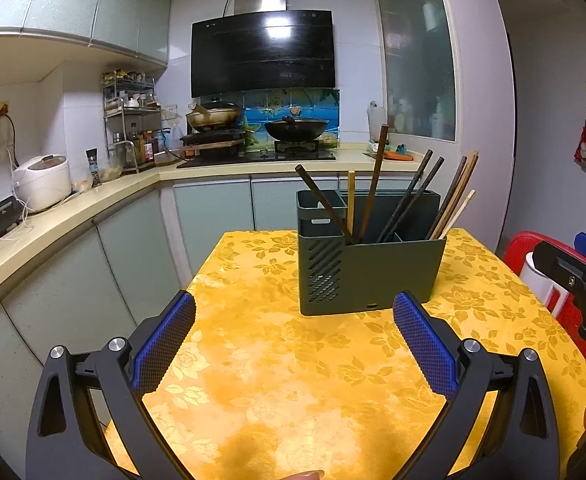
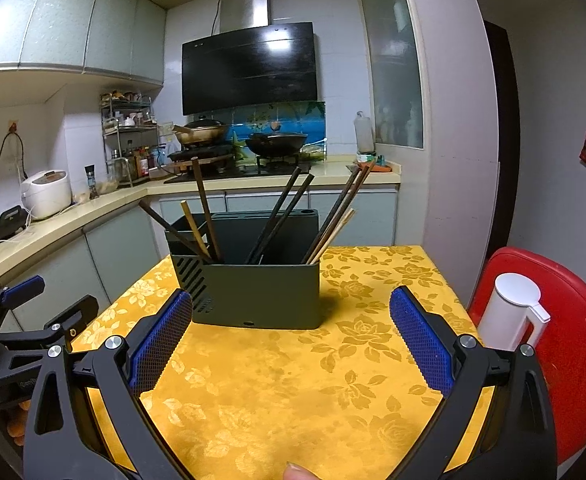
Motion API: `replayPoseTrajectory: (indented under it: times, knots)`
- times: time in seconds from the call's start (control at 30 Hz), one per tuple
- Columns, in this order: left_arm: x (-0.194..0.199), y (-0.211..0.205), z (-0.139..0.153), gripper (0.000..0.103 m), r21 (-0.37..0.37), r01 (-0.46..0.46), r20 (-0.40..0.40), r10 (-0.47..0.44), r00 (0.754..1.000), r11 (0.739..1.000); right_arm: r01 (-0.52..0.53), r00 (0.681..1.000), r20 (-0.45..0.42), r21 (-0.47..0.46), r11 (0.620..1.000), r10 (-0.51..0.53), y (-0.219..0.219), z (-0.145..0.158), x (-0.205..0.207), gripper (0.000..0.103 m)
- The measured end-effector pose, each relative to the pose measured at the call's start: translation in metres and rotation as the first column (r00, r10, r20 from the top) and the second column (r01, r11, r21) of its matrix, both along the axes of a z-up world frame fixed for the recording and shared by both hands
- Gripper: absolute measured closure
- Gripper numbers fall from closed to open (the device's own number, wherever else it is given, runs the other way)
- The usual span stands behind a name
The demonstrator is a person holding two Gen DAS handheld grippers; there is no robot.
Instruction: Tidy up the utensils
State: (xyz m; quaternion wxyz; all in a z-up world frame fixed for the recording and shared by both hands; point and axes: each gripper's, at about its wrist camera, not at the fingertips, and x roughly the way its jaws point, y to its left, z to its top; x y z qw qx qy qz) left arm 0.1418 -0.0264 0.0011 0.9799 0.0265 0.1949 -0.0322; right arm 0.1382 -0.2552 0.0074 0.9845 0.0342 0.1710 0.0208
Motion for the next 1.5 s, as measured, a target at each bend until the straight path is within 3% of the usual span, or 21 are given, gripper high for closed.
replayPoseTrajectory:
  times: [1.5]
  knots:
    - [-0.0013, 0.0027, -0.0007, 0.007, -0.006, 0.000, -0.009, 0.000, 1.000, 1.000, 0.009, 1.000, -0.023, 0.006, 1.000, -0.009, -0.0054, -0.0065, 0.0042, 0.007]
